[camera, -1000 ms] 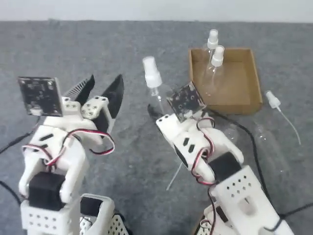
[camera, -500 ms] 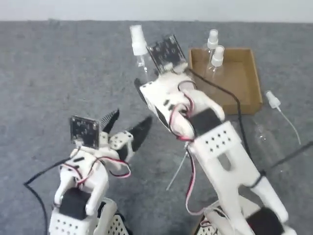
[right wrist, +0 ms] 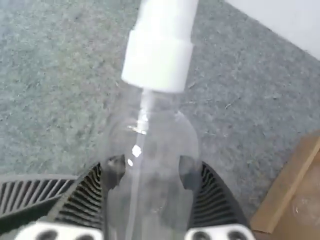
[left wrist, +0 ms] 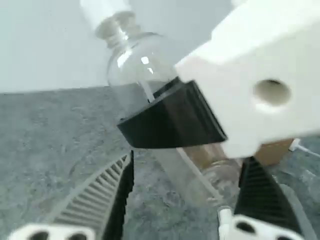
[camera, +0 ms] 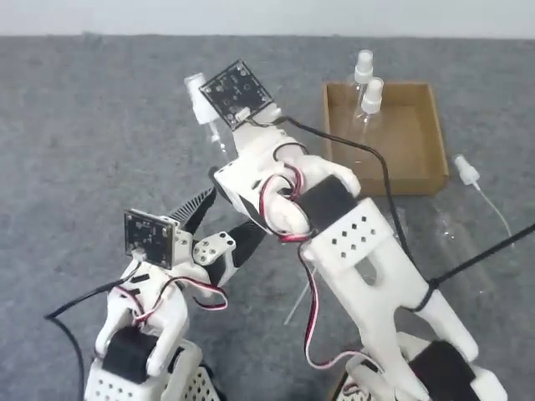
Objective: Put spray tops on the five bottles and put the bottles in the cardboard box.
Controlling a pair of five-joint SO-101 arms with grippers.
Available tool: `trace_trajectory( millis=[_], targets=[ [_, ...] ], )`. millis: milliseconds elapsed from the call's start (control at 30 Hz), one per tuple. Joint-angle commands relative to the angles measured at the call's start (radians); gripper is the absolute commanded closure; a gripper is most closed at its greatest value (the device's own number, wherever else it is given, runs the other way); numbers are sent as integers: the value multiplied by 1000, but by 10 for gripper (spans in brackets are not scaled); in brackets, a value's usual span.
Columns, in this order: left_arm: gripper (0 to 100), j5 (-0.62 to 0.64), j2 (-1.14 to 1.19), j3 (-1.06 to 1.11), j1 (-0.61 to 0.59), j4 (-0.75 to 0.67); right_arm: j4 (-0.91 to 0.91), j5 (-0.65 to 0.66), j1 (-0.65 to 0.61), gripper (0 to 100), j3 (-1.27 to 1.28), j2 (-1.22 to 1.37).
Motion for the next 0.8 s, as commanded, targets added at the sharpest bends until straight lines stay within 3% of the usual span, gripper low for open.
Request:
trace_trajectory(
  millis=[0, 400, 767],
  targets=[
    [690, -15, -9, 15, -6, -55, 70, 17, -4, 993, -74, -124],
    [690, -15, -9, 19, -6, -58, 183, 84, 18, 993, -74, -236],
    [691, -15, -11, 19, -6, -51, 142, 86, 189, 993, -74, -216]
  ],
)
